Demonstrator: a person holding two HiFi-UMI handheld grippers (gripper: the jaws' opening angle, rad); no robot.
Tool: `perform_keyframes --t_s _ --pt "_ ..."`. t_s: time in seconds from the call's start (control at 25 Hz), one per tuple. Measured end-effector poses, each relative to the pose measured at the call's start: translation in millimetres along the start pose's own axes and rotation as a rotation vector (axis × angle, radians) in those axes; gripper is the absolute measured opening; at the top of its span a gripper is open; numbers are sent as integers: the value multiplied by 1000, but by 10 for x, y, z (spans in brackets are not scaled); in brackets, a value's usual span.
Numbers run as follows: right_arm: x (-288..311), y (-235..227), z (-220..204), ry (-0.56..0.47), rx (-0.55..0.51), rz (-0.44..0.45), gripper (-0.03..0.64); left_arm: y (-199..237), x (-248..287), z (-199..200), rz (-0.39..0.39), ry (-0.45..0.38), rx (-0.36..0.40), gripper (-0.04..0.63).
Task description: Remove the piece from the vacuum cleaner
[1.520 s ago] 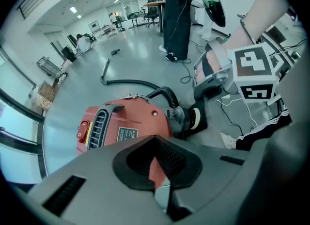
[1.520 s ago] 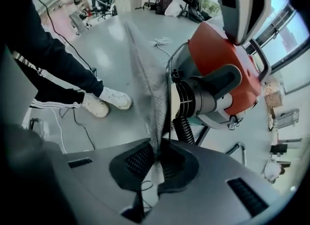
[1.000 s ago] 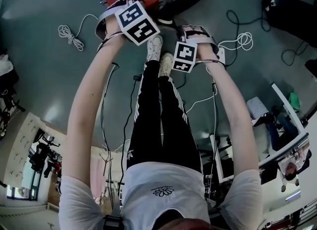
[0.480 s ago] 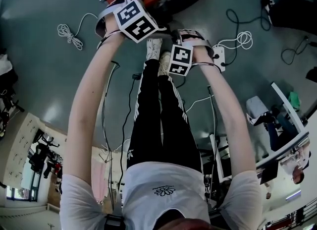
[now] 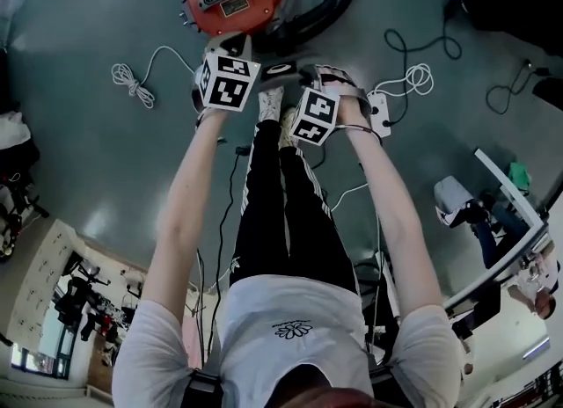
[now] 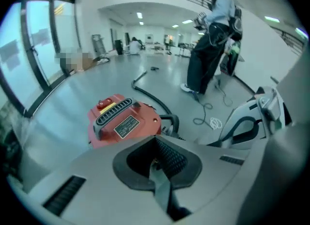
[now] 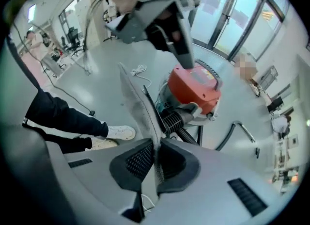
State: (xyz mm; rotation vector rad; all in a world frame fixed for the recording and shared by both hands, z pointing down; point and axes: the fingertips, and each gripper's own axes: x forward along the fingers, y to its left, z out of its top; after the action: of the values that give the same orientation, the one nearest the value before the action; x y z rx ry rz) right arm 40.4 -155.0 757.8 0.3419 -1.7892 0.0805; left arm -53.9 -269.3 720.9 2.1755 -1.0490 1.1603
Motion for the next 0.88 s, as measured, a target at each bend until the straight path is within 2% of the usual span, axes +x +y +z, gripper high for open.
perform_keyframes --t_s 0.04,0.12,0.28,0.44,0.6,0.72,0.8,0.88 --pt "-126 -52 2 -7 38 -18 28 -67 -153 26 2 -31 -59 5" --pt "-404 -175 31 -23 99 -57 28 -192 -455 113 6 -73 -124 5" --pt "-1056 -483 208 -71 158 -155 28 -269 -1085 634 57 -194 -142 5" --pt "-1833 -714 477 -146 274 -262 28 -279 -1902 1174 108 -332 -179 5" --pt "-2748 -999 708 -257 418 -414 28 -222 -2848 1756 159 -523 -253 5" --pt "-3502 -1120 887 -401 602 -487 28 -240 -3547 1982 176 -650 -292 5" --pt "-3933 -1127 1018 -553 742 -468 28 -311 -3956 2046 175 -729 -274 5" --pt "-4354 -1151 1112 -694 835 -467 28 -420 -4340 2148 165 -825 -251 5"
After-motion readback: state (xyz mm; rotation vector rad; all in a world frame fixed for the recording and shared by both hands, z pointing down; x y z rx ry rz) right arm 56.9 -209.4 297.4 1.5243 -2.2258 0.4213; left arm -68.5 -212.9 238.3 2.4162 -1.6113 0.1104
